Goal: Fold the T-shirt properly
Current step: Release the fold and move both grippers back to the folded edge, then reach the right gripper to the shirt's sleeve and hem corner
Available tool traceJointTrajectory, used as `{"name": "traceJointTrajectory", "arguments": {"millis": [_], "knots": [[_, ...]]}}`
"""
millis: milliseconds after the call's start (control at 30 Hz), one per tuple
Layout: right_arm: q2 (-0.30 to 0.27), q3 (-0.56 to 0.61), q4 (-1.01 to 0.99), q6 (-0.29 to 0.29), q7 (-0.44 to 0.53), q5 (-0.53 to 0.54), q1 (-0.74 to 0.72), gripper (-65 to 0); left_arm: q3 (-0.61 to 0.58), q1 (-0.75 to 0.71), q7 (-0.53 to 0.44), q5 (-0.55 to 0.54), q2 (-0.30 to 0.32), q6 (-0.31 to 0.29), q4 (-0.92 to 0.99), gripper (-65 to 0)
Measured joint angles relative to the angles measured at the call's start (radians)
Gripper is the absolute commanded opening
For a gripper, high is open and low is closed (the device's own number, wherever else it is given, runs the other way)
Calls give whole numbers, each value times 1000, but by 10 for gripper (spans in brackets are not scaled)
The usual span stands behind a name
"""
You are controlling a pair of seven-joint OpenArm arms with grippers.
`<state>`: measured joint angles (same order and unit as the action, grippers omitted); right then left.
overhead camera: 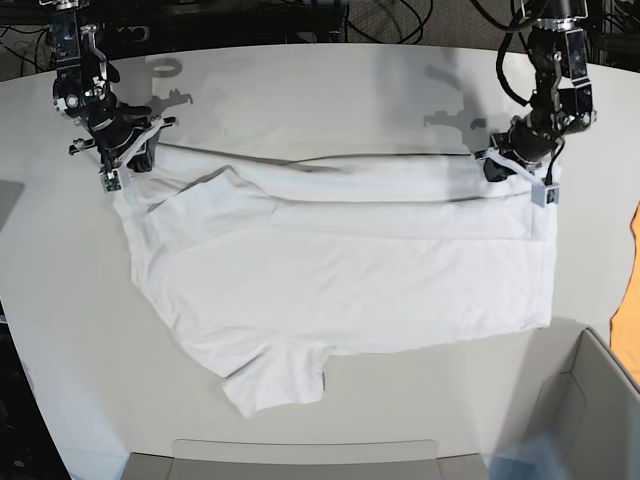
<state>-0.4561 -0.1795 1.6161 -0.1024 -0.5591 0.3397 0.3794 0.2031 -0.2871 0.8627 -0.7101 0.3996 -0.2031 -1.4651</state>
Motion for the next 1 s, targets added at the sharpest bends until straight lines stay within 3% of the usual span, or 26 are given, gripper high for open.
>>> {"name": "traceJointTrajectory", "arguments": {"millis": [100,267,367,467,667,867,1000], "knots": [[6,-50,47,-15,-11,10,77,-624,35,-52,-8,-21,0,-10,-11,-650],[2,-91,129,-8,-19,2,209,-624,95,-137,-39,-29,2,-165,-12,-650],[3,-112,166,-11,-24,4,275,-624,132,-176,-38,-51,2,-212,-13,-650],[6,-135,189,-13,-30,24,317,-624,163,-219,5,-13,-2,-195,-84,-650],[3,-238,314,1,-65,150,377,-624,279,-263,289,109,-42,-148,-299,-650],[21,-314,420,-1,-65,195,359,-624,351,-165,378,111,-77,-146,-416,-650],[27,-291,422,-3,-79,214,200,-624,347,-80,412,87,-77,-157,-426,-650]]}}
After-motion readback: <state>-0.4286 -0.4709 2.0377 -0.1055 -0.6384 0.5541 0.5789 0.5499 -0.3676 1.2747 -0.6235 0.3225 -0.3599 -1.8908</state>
